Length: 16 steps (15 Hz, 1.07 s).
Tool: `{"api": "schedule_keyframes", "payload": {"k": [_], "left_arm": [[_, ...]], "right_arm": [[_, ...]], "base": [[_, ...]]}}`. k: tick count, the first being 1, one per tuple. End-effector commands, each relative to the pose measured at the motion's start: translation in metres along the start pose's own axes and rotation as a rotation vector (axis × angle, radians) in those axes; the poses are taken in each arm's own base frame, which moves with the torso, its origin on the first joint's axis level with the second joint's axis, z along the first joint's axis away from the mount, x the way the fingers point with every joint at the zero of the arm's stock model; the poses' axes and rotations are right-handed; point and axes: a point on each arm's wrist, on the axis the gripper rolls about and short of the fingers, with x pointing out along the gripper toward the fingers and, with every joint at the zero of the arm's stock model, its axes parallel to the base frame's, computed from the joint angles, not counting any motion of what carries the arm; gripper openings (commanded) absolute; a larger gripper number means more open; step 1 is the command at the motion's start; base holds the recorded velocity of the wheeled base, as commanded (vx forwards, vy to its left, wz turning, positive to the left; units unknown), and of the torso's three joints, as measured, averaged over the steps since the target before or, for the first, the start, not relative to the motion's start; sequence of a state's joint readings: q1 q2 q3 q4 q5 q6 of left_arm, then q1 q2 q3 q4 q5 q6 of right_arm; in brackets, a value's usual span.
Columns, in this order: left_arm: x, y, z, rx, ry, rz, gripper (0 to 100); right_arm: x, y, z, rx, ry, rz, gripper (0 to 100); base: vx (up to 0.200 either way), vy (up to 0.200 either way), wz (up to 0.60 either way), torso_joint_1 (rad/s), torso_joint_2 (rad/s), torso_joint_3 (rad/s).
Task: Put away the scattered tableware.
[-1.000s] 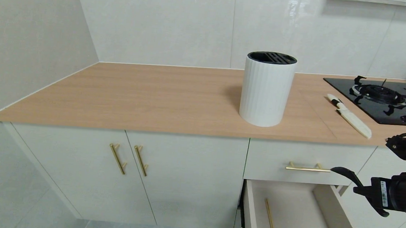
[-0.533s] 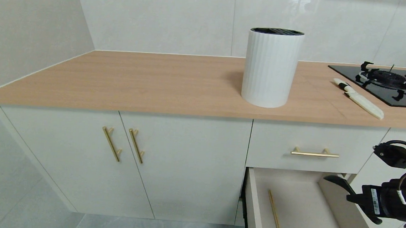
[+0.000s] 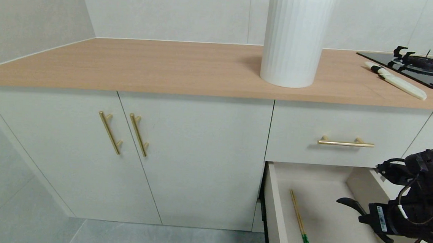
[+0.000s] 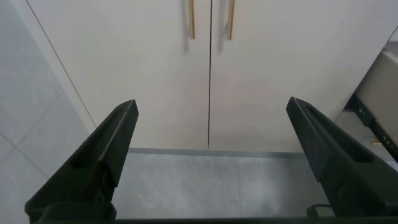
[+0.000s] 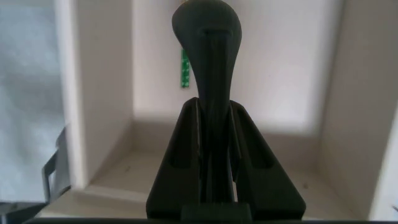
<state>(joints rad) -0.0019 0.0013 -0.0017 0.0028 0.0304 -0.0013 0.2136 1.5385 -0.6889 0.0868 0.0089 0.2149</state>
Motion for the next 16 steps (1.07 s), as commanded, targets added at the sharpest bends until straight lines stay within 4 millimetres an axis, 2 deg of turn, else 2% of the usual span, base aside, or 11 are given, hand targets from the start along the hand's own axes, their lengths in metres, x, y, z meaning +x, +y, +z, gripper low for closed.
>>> {"api": "schedule_keyframes", "payload": {"k": [1, 6, 8, 9, 10, 11, 12, 13, 16], "left_arm": [[0.000, 0.000, 0.000, 0.000, 0.001, 0.001, 100], [0.000, 0.000, 0.000, 0.000, 0.001, 0.001, 100], [0.000, 0.000, 0.000, 0.000, 0.001, 0.001, 100], [0.000, 0.000, 0.000, 0.000, 0.001, 0.001, 100], [0.000, 0.000, 0.000, 0.000, 0.001, 0.001, 100], [0.000, 0.000, 0.000, 0.000, 0.001, 0.001, 100], [0.000, 0.000, 0.000, 0.000, 0.001, 0.001, 100], [0.000, 0.000, 0.000, 0.000, 0.001, 0.001, 100], [0.000, 0.000, 0.000, 0.000, 0.001, 0.001, 100]], "right_arm": [[0.007, -0.001, 0.000, 0.003, 0.020, -0.006, 0], [0.025, 0.000, 0.005, 0.007, 0.010, -0.008, 0], [0.061, 0.000, 0.006, 0.000, 0.048, -0.029, 0], [0.072, -0.001, 0.004, -0.002, 0.068, -0.051, 0], [0.099, -0.003, 0.000, -0.001, 0.101, -0.116, 0], [0.117, -0.005, -0.003, -0.003, 0.099, -0.161, 0], [0.122, -0.006, -0.005, -0.004, 0.097, -0.178, 0], [0.143, -0.008, -0.012, -0.008, 0.088, -0.216, 0], [0.168, -0.010, -0.013, -0.001, 0.017, -0.208, 0]], "base": [[0.000, 0.000, 0.00, -0.027, 0.22, 0.178], [0.000, 0.000, 0.00, -0.009, 0.04, 0.027], [0.000, 0.000, 0.00, 0.000, 0.00, 0.000], [0.000, 0.000, 0.00, 0.000, 0.00, 0.000], [0.000, 0.000, 0.00, 0.000, 0.00, 0.000], [0.000, 0.000, 0.00, 0.000, 0.00, 0.000], [0.000, 0.000, 0.00, 0.000, 0.00, 0.000], [0.000, 0.000, 0.00, 0.000, 0.00, 0.000], [0.000, 0.000, 0.00, 0.000, 0.00, 0.000]]}}
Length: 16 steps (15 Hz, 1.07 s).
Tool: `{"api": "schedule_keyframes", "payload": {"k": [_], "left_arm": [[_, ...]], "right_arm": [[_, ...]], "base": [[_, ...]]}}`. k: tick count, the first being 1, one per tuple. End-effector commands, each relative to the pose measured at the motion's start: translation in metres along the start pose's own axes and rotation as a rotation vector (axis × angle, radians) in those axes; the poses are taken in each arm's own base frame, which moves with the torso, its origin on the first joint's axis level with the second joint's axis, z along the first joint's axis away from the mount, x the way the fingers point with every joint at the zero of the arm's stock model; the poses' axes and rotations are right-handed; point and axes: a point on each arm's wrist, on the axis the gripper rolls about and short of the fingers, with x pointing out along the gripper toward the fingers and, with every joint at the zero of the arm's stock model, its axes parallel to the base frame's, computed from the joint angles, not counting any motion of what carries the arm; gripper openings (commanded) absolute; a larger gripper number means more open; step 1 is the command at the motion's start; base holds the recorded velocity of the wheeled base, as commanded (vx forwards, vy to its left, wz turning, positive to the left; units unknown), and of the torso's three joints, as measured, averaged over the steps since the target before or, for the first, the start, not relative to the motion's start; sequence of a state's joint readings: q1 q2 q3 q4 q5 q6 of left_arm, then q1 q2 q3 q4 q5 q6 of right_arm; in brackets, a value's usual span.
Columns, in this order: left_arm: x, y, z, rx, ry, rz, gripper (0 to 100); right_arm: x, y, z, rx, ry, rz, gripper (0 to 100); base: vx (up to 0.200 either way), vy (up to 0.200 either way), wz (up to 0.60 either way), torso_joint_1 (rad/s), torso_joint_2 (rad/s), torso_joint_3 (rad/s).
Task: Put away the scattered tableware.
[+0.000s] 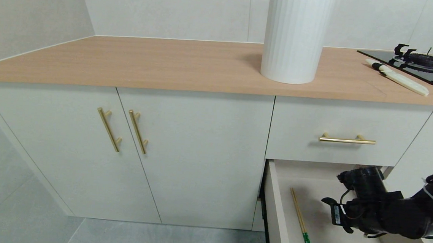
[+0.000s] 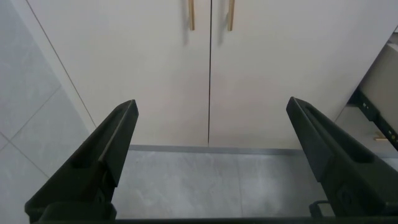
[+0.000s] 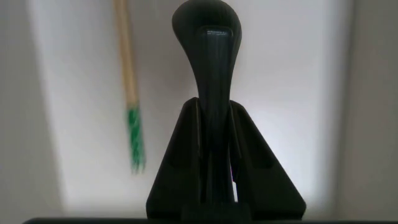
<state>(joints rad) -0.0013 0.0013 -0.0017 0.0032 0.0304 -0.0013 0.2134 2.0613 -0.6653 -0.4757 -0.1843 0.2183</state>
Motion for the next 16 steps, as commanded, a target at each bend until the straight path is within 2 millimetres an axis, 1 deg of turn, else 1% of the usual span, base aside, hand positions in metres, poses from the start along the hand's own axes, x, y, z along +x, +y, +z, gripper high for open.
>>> {"api": "schedule_keyframes", "payload": {"k": [1, 2, 4, 9, 14, 15, 16], "left_arm": [[0.000, 0.000, 0.000, 0.000, 0.000, 0.000, 100], [0.000, 0.000, 0.000, 0.000, 0.000, 0.000, 100], [0.000, 0.000, 0.000, 0.000, 0.000, 0.000, 100], [0.000, 0.000, 0.000, 0.000, 0.000, 0.000, 100], [0.000, 0.000, 0.000, 0.000, 0.000, 0.000, 100], [0.000, 0.000, 0.000, 0.000, 0.000, 0.000, 100], [0.000, 0.000, 0.000, 0.000, 0.000, 0.000, 100]], "right_arm": [[0.035, 0.001, -0.018, -0.009, 0.049, -0.020, 0], [0.043, 0.002, -0.019, -0.008, 0.025, -0.016, 0], [0.050, 0.002, -0.021, -0.029, 0.011, -0.021, 0], [0.053, -0.009, -0.013, 0.012, -0.042, -0.042, 0], [0.055, -0.010, -0.014, 0.014, -0.041, -0.046, 0], [0.053, -0.010, -0.013, 0.015, -0.046, -0.045, 100], [0.053, -0.010, -0.012, 0.017, -0.049, -0.044, 100]], "base": [[0.000, 0.000, 0.00, 0.000, 0.00, 0.000], [0.000, 0.000, 0.00, 0.000, 0.00, 0.000], [0.000, 0.000, 0.00, 0.000, 0.00, 0.000], [0.000, 0.000, 0.00, 0.000, 0.00, 0.000], [0.000, 0.000, 0.00, 0.000, 0.00, 0.000], [0.000, 0.000, 0.00, 0.000, 0.00, 0.000], [0.000, 0.000, 0.00, 0.000, 0.00, 0.000]]}}
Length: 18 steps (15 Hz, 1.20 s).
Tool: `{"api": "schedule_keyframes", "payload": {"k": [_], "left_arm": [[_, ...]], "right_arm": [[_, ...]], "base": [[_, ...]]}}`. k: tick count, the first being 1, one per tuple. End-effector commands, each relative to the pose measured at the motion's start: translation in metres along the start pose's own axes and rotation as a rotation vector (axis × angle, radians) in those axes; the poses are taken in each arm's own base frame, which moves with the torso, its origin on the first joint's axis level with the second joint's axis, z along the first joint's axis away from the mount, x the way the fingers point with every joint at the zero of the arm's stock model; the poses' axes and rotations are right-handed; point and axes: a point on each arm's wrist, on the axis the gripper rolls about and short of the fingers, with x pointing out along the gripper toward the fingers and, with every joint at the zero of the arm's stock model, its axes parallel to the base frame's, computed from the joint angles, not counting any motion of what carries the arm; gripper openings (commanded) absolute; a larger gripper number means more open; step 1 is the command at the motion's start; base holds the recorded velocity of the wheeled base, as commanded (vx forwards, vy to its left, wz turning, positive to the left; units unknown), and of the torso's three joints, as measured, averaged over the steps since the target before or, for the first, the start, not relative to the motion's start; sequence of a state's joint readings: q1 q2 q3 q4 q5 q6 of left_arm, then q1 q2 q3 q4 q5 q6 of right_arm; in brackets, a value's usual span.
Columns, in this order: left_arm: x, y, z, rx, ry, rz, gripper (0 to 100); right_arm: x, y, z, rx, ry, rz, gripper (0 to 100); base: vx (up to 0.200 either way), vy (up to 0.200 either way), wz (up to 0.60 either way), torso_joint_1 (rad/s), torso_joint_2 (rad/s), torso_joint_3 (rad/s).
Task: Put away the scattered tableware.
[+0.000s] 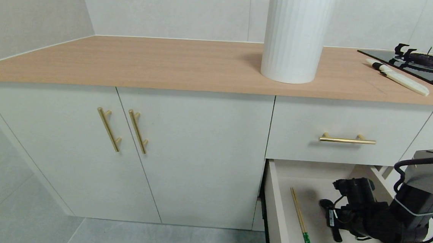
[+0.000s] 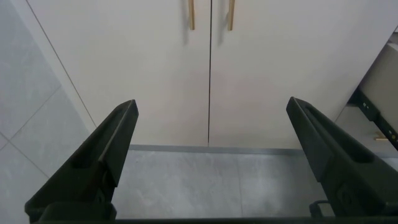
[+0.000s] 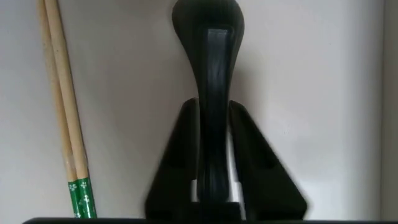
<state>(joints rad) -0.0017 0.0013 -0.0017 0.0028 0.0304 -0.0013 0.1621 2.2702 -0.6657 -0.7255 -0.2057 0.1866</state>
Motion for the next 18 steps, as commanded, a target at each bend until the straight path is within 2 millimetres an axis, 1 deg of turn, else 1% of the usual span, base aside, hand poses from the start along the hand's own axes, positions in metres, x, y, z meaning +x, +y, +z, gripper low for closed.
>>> {"api": "schedule_keyframes", "payload": {"k": [1, 2, 4, 5, 6, 7, 8, 9, 12, 13, 14, 15, 16, 17, 18], "left_arm": [[0.000, 0.000, 0.000, 0.000, 0.001, 0.000, 100], [0.000, 0.000, 0.000, 0.000, 0.001, 0.000, 100], [0.000, 0.000, 0.000, 0.000, 0.001, 0.000, 100], [0.000, 0.000, 0.000, 0.000, 0.001, 0.000, 100], [0.000, 0.000, 0.000, 0.000, 0.001, 0.000, 100], [0.000, 0.000, 0.000, 0.000, 0.001, 0.000, 100], [0.000, 0.000, 0.000, 0.000, 0.001, 0.000, 100], [0.000, 0.000, 0.000, 0.000, 0.001, 0.000, 100], [0.000, 0.000, 0.000, 0.000, 0.001, 0.000, 100], [0.000, 0.000, 0.000, 0.000, 0.001, 0.000, 100], [0.000, 0.000, 0.000, 0.000, 0.001, 0.000, 100], [0.000, 0.000, 0.000, 0.000, 0.001, 0.000, 100], [0.000, 0.000, 0.000, 0.000, 0.001, 0.000, 100], [0.000, 0.000, 0.000, 0.000, 0.001, 0.000, 100], [0.000, 0.000, 0.000, 0.001, 0.001, 0.000, 100]], "right_arm": [[-0.003, 0.000, 0.003, 0.004, -0.012, 0.002, 100], [-0.008, -0.001, 0.006, 0.007, -0.027, 0.003, 100], [-0.029, -0.003, 0.019, 0.021, -0.084, 0.015, 100], [-0.053, -0.009, 0.034, 0.042, -0.155, 0.021, 100], [-0.063, -0.012, 0.038, 0.048, -0.172, 0.020, 100], [-0.099, -0.019, 0.048, 0.054, -0.183, 0.024, 100], [-0.120, -0.023, 0.050, 0.053, -0.172, 0.028, 100], [-0.145, -0.027, 0.056, 0.051, -0.168, 0.033, 100], [-0.210, -0.035, 0.051, 0.025, -0.096, 0.078, 100], [-0.226, -0.038, 0.051, 0.019, -0.065, 0.089, 100], [-0.236, -0.040, 0.052, 0.017, -0.049, 0.097, 100], [-0.256, -0.041, 0.050, -0.001, 0.002, 0.131, 100], [-0.259, -0.041, 0.049, -0.007, 0.005, 0.139, 100], [-0.270, -0.040, 0.044, -0.024, 0.029, 0.156, 100], [-0.273, -0.040, 0.042, -0.032, 0.034, 0.161, 100]], "base": [[0.000, 0.000, 0.00, 0.000, 0.00, 0.000], [0.000, 0.000, 0.00, 0.000, 0.00, 0.000], [0.000, 0.000, 0.00, 0.000, 0.00, 0.000], [0.000, 0.000, 0.00, 0.000, 0.00, 0.000], [0.000, 0.000, 0.00, 0.000, 0.00, 0.000], [0.000, 0.000, 0.00, 0.000, 0.00, 0.000], [0.000, 0.000, 0.00, 0.000, 0.00, 0.000], [0.000, 0.000, 0.00, 0.000, 0.00, 0.000], [0.000, 0.000, 0.00, 0.000, 0.00, 0.000], [0.000, 0.000, 0.00, 0.000, 0.00, 0.000], [0.000, 0.000, 0.00, 0.000, 0.00, 0.000], [0.000, 0.000, 0.00, 0.000, 0.00, 0.000], [0.000, 0.000, 0.00, 0.000, 0.00, 0.000], [0.000, 0.000, 0.00, 0.000, 0.00, 0.000], [0.000, 0.000, 0.00, 0.000, 0.00, 0.000]]}}
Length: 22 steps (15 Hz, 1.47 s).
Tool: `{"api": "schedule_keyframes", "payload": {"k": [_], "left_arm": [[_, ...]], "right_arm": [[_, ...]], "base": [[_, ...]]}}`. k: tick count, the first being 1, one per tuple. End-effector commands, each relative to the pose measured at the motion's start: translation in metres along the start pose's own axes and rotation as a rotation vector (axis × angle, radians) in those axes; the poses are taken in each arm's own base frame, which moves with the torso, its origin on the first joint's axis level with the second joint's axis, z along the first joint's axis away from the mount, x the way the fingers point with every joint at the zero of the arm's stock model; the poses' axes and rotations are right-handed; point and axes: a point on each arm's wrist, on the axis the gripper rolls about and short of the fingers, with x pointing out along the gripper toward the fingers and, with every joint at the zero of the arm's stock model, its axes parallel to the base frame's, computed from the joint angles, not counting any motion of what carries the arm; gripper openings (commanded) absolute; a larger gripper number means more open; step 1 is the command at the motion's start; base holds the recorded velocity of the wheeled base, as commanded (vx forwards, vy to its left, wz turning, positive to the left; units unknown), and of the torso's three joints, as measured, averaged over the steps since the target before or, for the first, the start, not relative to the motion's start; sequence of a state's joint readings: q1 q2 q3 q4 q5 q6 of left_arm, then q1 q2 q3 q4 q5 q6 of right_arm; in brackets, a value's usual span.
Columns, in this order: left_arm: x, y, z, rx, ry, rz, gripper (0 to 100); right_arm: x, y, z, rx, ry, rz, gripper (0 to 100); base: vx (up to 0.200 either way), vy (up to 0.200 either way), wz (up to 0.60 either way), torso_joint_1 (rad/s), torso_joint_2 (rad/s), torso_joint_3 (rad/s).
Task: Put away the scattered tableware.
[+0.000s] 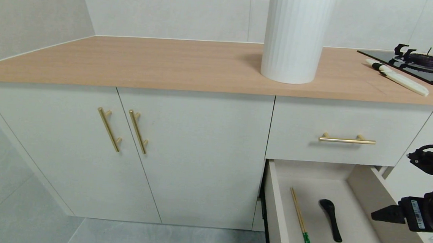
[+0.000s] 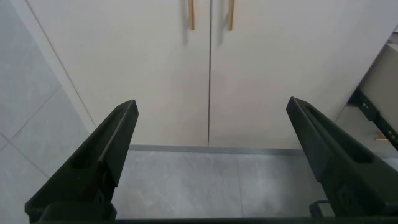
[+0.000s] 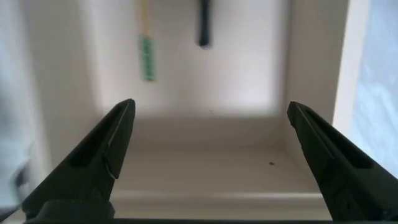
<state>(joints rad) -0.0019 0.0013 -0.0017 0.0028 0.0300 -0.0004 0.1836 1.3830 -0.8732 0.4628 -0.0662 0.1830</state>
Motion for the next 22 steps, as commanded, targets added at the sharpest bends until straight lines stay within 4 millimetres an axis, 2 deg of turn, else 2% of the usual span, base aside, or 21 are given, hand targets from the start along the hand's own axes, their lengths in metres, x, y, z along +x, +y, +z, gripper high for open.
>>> {"api": "schedule_keyframes", "payload": {"k": [1, 7, 11, 13, 14, 15, 18, 20, 22], "left_arm": [[0.000, 0.000, 0.000, -0.001, 0.001, 0.001, 100], [0.000, 0.000, 0.000, -0.001, 0.001, 0.001, 100], [0.000, 0.000, 0.000, -0.001, 0.001, 0.001, 100], [0.000, 0.000, 0.000, -0.001, 0.001, 0.001, 100], [0.000, 0.000, 0.000, -0.001, 0.001, 0.001, 100], [0.000, 0.000, 0.000, -0.001, 0.001, 0.001, 100], [0.000, 0.000, 0.000, -0.001, 0.001, 0.001, 100], [0.000, 0.000, 0.000, -0.001, 0.001, 0.001, 100], [0.000, 0.000, 0.000, -0.001, 0.001, 0.001, 100]], "right_arm": [[-0.025, 0.001, -0.004, -0.012, -0.075, 0.028, 100], [-0.035, 0.006, -0.012, -0.052, -0.007, 0.034, 100], [-0.031, 0.014, -0.019, -0.106, 0.081, 0.047, 100], [-0.017, 0.022, -0.022, -0.155, 0.209, 0.040, 100], [-0.015, 0.023, -0.022, -0.157, 0.218, 0.039, 100], [0.005, 0.030, -0.021, -0.174, 0.300, 0.024, 100], [0.039, 0.038, -0.020, -0.191, 0.425, -0.010, 100], [0.057, 0.040, -0.021, -0.188, 0.444, -0.020, 100], [0.067, 0.041, -0.022, -0.181, 0.410, -0.019, 100]], "base": [[0.000, 0.000, 0.00, 0.000, 0.00, 0.000], [-0.200, 0.000, 0.00, 0.002, 0.00, 0.002], [-0.200, 0.000, 0.00, -0.001, 0.00, 0.005], [-0.100, 0.000, 0.00, -0.004, 0.00, 0.006], [0.000, 0.000, 0.00, 0.000, 0.00, 0.000], [0.000, 0.000, 0.00, 0.000, 0.00, 0.000], [0.000, 0.000, 0.00, 0.000, 0.00, 0.000], [0.000, 0.000, 0.00, 0.000, 0.00, 0.000], [0.000, 0.000, 0.00, 0.000, 0.00, 0.000]]}}
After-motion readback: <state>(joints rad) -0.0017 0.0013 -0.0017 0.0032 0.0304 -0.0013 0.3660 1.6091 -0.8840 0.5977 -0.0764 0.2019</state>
